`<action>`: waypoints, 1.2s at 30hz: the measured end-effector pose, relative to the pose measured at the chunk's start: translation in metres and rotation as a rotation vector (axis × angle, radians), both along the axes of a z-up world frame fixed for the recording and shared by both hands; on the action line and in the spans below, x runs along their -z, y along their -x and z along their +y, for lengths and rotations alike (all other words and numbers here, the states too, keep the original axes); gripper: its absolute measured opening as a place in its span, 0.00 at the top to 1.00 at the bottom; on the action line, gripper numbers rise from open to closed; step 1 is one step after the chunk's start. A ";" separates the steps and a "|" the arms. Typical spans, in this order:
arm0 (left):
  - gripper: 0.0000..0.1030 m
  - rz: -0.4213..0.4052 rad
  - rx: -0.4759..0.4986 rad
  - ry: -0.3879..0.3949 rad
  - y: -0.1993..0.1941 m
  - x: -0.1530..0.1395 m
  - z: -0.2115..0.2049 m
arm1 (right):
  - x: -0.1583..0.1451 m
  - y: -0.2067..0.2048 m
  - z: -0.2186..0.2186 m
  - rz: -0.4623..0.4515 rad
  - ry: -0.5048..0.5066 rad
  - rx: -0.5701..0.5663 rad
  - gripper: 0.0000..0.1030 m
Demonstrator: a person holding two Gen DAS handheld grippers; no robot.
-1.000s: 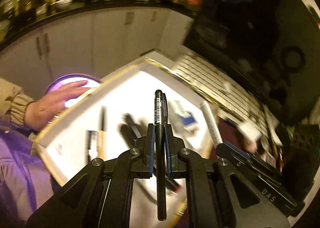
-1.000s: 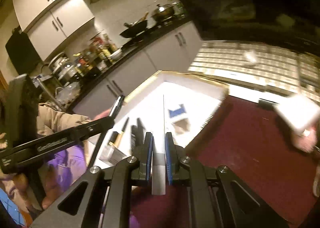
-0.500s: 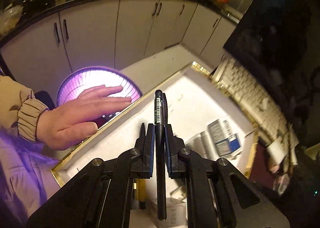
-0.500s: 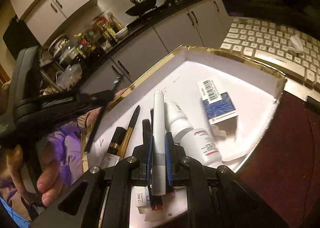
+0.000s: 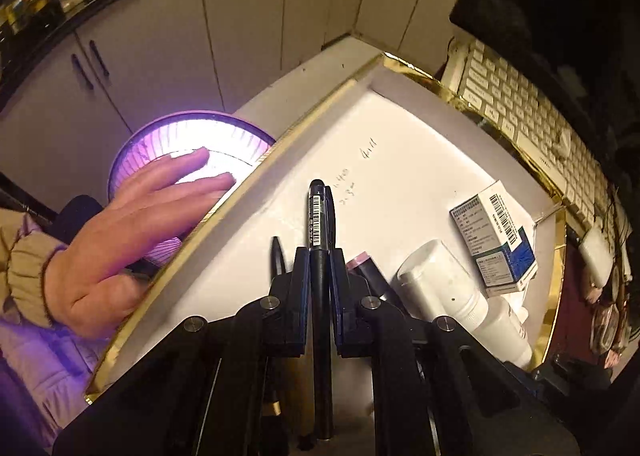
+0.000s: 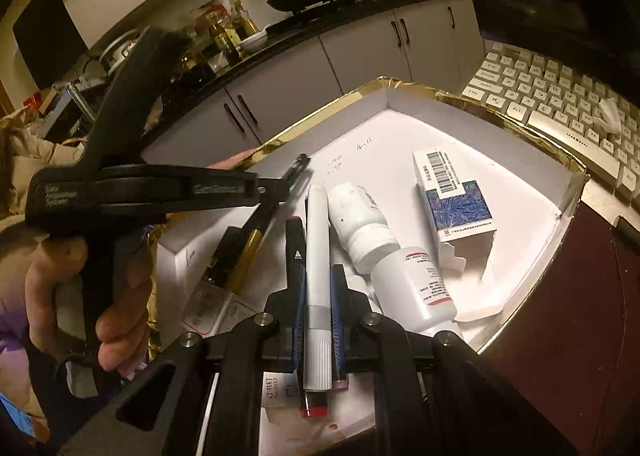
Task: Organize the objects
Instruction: 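Open both tools over the tray and move them back over the desk, then grasp the clear cartoon-lid plastic box with both tools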
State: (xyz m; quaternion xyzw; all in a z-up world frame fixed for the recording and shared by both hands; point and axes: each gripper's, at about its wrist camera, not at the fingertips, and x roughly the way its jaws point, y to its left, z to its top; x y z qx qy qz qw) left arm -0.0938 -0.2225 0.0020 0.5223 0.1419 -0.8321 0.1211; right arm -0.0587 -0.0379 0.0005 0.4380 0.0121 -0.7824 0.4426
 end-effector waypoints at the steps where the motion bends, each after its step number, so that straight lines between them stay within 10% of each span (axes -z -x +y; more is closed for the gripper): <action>1: 0.91 -0.011 0.001 0.006 0.001 0.003 0.001 | 0.001 0.000 0.000 0.001 -0.005 0.000 0.90; 10: 0.91 -0.003 -0.048 -0.032 -0.003 0.005 -0.006 | 0.004 0.006 0.000 -0.023 0.005 0.006 0.89; 13: 0.75 0.022 -0.065 -0.042 -0.006 0.000 -0.007 | 0.004 0.009 0.004 -0.053 0.037 0.012 0.89; 20: 0.67 0.267 -0.142 -0.006 -0.047 -0.051 0.012 | -0.010 0.008 0.029 -0.089 0.133 0.063 0.88; 23: 0.55 0.401 -0.106 -0.062 -0.082 -0.066 0.038 | -0.022 -0.011 0.053 -0.038 0.156 0.067 0.82; 26: 0.55 0.444 -0.036 -0.127 -0.098 -0.065 0.068 | -0.024 -0.030 0.087 -0.017 0.181 0.103 0.48; 36: 0.55 0.392 0.261 -0.121 -0.095 -0.044 0.179 | -0.005 -0.034 0.195 0.073 -0.005 0.332 0.47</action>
